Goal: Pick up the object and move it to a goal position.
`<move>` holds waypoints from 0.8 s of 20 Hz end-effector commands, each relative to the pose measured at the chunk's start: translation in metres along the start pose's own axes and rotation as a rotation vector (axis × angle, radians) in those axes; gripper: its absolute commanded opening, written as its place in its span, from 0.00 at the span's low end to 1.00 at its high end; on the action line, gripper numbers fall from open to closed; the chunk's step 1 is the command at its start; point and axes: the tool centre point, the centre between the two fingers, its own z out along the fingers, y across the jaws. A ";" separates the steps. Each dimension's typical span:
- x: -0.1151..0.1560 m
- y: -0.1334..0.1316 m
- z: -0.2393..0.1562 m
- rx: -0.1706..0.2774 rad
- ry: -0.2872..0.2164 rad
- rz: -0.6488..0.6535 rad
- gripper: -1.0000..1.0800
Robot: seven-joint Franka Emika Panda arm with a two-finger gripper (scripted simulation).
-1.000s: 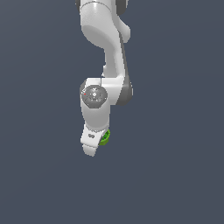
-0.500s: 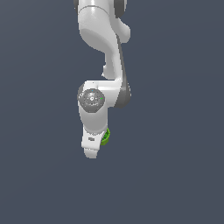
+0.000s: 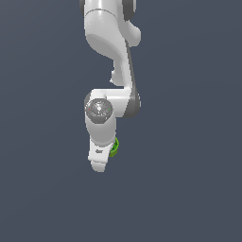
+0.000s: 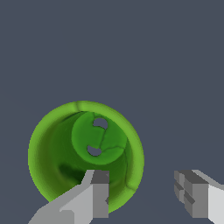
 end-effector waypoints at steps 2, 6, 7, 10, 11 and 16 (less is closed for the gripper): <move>0.000 -0.001 0.016 0.002 0.000 -0.002 0.62; 0.000 -0.001 0.024 0.002 0.000 -0.004 0.62; 0.000 -0.001 0.024 0.002 0.000 -0.004 0.00; 0.000 -0.001 0.024 0.002 0.000 -0.004 0.00; 0.000 -0.001 0.024 0.002 0.000 -0.004 0.00; 0.000 -0.001 0.024 0.002 0.000 -0.004 0.00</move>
